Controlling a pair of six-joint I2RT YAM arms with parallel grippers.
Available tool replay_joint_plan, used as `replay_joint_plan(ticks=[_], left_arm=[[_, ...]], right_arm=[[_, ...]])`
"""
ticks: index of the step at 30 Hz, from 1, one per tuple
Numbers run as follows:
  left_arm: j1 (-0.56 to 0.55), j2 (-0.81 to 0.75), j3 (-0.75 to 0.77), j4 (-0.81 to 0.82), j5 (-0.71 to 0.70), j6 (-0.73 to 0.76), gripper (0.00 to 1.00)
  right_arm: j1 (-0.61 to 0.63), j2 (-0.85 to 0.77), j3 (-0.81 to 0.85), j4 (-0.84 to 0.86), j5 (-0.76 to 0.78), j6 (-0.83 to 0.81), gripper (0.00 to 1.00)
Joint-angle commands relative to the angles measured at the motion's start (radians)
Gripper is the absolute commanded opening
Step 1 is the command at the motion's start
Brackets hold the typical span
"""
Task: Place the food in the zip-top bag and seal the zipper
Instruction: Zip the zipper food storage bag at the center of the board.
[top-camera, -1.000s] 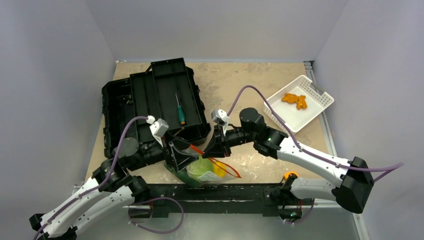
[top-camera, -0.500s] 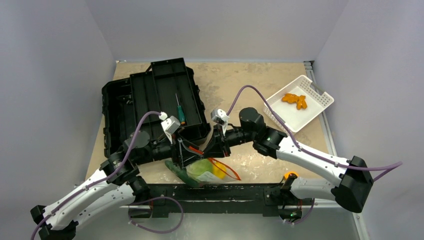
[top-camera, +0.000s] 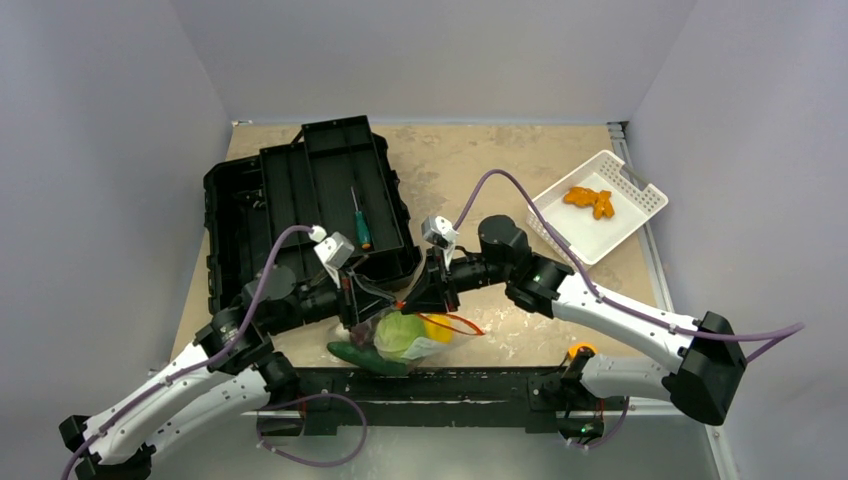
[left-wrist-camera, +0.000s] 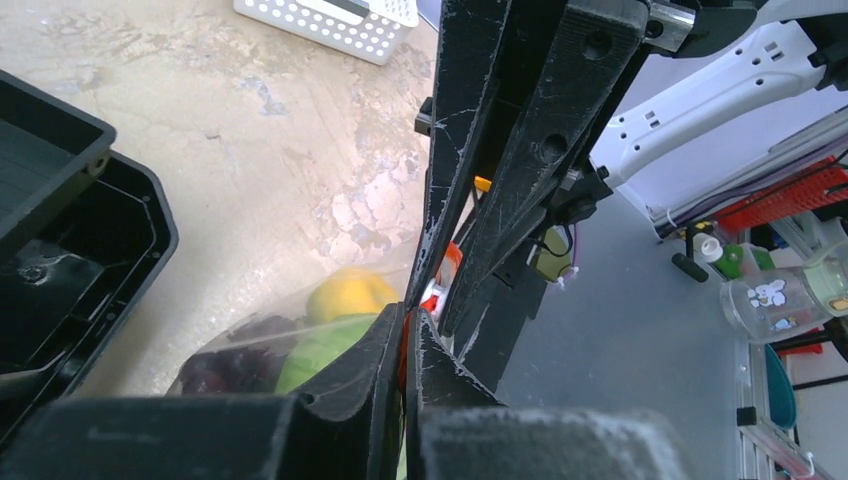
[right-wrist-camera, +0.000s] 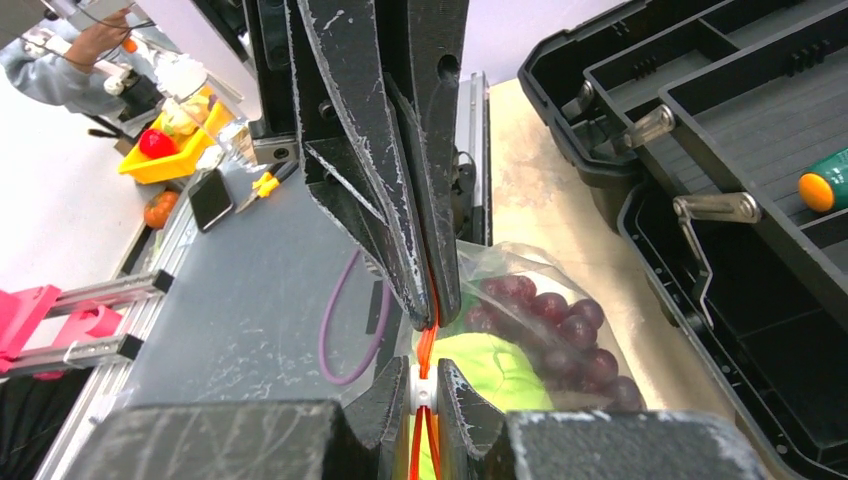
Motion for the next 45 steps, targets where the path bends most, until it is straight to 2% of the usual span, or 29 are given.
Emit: replay_joint_plan(ticks=[1,13,29,38,45], left_arm=[[0.003,-0.066,0.028,-0.046,-0.14,-0.003,0.0],[0.003,-0.268,0.046,-0.229,-0.443,-0.027,0.0],[0.003,-0.463,0.143,-0.552,-0.738,-0.022,0.0],[0.003,-0.561,0.203,-0.672,-0.849,-0.022,0.0],[0.002,-0.594,0.227,-0.697,-0.841,-0.025,0.0]], right_arm=[[-0.003,-0.015,0.044,0.049,0.012,0.007,0.0],[-0.002,-0.02,0.018,0.014,0.094,-0.016,0.0],[-0.004,-0.079,-0.037,-0.047,0.187,-0.054,0.0],[-0.004,-0.095,-0.049,-0.051,0.206,-0.054,0.0],[-0.004,-0.088,-0.053,-0.041,0.187,-0.046,0.0]])
